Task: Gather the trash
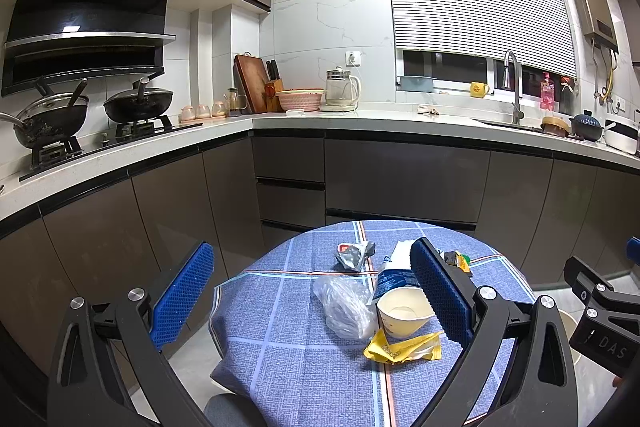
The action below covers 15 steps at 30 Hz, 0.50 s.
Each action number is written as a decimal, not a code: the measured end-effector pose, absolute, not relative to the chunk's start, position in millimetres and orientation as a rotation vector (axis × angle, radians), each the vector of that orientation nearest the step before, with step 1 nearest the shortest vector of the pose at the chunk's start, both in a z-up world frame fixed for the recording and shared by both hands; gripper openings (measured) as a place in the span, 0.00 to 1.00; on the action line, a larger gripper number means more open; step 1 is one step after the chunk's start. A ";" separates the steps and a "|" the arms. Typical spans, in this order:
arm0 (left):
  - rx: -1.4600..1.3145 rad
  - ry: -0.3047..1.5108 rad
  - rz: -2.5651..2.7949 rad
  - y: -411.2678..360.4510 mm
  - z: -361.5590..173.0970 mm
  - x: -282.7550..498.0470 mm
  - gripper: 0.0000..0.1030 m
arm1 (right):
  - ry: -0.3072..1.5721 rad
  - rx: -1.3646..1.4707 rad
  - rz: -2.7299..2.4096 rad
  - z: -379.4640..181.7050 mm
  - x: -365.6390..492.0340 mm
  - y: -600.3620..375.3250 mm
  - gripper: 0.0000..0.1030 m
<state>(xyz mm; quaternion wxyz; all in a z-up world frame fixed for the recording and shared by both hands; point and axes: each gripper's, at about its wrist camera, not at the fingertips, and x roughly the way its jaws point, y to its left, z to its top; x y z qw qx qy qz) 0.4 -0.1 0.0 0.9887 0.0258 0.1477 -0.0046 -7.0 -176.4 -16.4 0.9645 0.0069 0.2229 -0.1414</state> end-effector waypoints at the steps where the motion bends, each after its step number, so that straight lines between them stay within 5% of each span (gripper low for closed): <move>1: 0.051 0.297 -0.009 0.0 0.0 0.5 0.92 | 0.451 0.014 -0.285 -16.4 -7.1 -176.5 0.97; 15: 0.049 0.297 -0.010 -1.8 1.6 -2.0 0.92 | 0.452 0.014 -0.286 -16.0 -7.0 -176.5 0.97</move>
